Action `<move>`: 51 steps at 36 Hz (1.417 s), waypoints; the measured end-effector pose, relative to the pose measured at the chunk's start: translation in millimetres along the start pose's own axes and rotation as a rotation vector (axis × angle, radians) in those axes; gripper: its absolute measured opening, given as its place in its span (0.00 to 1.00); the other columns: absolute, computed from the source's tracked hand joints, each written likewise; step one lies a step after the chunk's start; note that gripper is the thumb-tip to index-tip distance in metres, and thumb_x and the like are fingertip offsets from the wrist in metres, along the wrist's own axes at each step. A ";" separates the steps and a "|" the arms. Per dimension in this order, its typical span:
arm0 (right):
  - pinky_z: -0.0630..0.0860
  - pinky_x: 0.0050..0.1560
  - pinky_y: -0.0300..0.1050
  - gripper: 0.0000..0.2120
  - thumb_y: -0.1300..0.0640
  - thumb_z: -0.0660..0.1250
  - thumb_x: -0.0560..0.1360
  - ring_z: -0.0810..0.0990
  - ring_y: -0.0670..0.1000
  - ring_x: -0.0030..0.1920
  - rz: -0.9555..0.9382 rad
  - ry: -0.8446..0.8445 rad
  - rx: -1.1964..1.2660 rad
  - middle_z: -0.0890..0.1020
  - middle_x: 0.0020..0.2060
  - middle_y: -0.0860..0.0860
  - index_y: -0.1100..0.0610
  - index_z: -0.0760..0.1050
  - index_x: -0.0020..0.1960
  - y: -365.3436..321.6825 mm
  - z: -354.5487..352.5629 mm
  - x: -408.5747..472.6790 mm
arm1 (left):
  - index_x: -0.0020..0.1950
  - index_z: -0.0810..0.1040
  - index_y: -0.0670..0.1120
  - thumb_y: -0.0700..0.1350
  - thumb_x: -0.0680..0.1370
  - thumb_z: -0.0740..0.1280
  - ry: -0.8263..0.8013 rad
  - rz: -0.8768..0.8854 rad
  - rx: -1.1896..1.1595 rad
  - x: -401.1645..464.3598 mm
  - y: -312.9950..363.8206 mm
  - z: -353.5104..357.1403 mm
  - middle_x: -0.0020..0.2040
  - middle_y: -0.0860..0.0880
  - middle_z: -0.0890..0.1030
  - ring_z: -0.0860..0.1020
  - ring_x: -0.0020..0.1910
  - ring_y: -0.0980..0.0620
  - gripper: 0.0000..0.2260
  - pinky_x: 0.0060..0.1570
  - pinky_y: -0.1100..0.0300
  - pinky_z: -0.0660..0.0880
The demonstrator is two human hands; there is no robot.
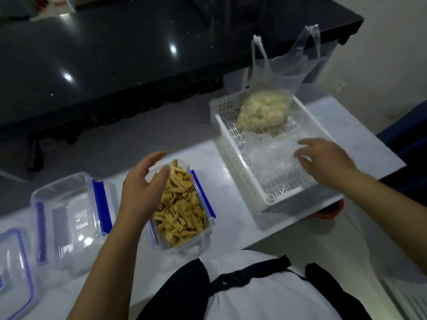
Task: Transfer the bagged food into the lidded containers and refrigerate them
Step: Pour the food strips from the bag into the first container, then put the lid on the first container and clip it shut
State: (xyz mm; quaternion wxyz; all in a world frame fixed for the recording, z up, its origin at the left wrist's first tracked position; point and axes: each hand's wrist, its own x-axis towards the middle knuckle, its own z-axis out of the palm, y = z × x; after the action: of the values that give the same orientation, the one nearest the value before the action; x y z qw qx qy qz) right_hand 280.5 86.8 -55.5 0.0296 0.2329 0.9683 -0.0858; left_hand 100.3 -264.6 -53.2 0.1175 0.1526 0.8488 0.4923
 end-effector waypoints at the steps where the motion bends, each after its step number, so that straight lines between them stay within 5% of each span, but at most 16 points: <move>1: 0.72 0.62 0.53 0.11 0.59 0.65 0.80 0.75 0.60 0.66 0.025 -0.133 0.002 0.78 0.67 0.56 0.56 0.84 0.57 3.4 12.8 -2.5 | 0.69 0.73 0.62 0.54 0.81 0.67 0.006 -0.007 0.081 -2.3 -2.9 -2.4 0.68 0.62 0.73 0.71 0.68 0.55 0.16 0.64 0.44 0.74; 5: 0.73 0.50 0.53 0.13 0.50 0.58 0.81 0.80 0.59 0.52 0.049 -0.196 0.164 0.81 0.47 0.50 0.54 0.79 0.47 13.2 30.9 -5.0 | 0.77 0.63 0.60 0.63 0.77 0.66 -0.012 -0.040 0.419 -11.8 -13.2 -11.1 0.82 0.50 0.57 0.52 0.81 0.47 0.30 0.76 0.38 0.56; 9: 0.73 0.56 0.49 0.21 0.39 0.59 0.80 0.79 0.55 0.59 0.055 -0.176 0.218 0.82 0.60 0.48 0.52 0.80 0.61 9.5 18.2 0.6 | 0.79 0.61 0.59 0.68 0.73 0.62 0.004 -0.139 0.503 -30.4 -22.7 -13.9 0.83 0.49 0.53 0.47 0.82 0.45 0.36 0.77 0.38 0.51; 17: 0.67 0.71 0.56 0.28 0.35 0.62 0.77 0.73 0.57 0.70 -0.348 -0.003 0.372 0.78 0.68 0.55 0.55 0.79 0.66 -75.9 -11.3 2.9 | 0.79 0.59 0.61 0.66 0.74 0.64 0.065 -0.237 0.488 -69.7 -21.4 -2.3 0.83 0.48 0.53 0.49 0.82 0.46 0.35 0.77 0.41 0.52; 24: 0.54 0.77 0.58 0.34 0.31 0.55 0.75 0.55 0.52 0.79 -0.679 -0.243 0.457 0.62 0.79 0.48 0.45 0.66 0.76 -171.1 19.4 -21.1 | 0.80 0.60 0.59 0.67 0.72 0.62 0.152 -0.352 0.498 -124.2 -19.4 -15.7 0.83 0.47 0.54 0.51 0.81 0.45 0.37 0.77 0.42 0.55; 33: 0.47 0.78 0.59 0.35 0.30 0.50 0.75 0.49 0.53 0.81 -0.946 -0.423 0.411 0.60 0.80 0.49 0.45 0.65 0.77 -246.8 47.0 -63.1 | 0.80 0.57 0.60 0.61 0.76 0.70 0.280 -0.686 0.487 -206.5 -51.8 -61.7 0.83 0.48 0.51 0.49 0.81 0.47 0.37 0.79 0.46 0.51; 42: 0.44 0.79 0.55 0.31 0.32 0.55 0.79 0.44 0.50 0.81 -1.039 -0.456 0.302 0.53 0.81 0.45 0.41 0.58 0.78 -341.0 61.2 -87.0 | 0.80 0.57 0.61 0.61 0.76 0.70 0.374 -0.708 0.337 -234.0 -118.9 -120.8 0.83 0.50 0.51 0.50 0.81 0.49 0.36 0.77 0.46 0.55; 51: 0.52 0.78 0.51 0.35 0.33 0.62 0.77 0.48 0.50 0.80 -0.835 -0.798 0.327 0.50 0.82 0.48 0.41 0.56 0.79 -462.9 120.7 -117.7 | 0.81 0.54 0.56 0.59 0.76 0.71 0.383 -0.705 0.138 -224.1 -198.6 -203.4 0.83 0.48 0.53 0.50 0.81 0.50 0.39 0.78 0.46 0.56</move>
State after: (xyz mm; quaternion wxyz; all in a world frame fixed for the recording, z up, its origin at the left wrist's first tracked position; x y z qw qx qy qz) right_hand 176.2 -393.3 -92.2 0.3185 -0.2159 0.8661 -0.3191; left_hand 208.1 -604.4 -116.2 0.1084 -0.2348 0.8866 0.3834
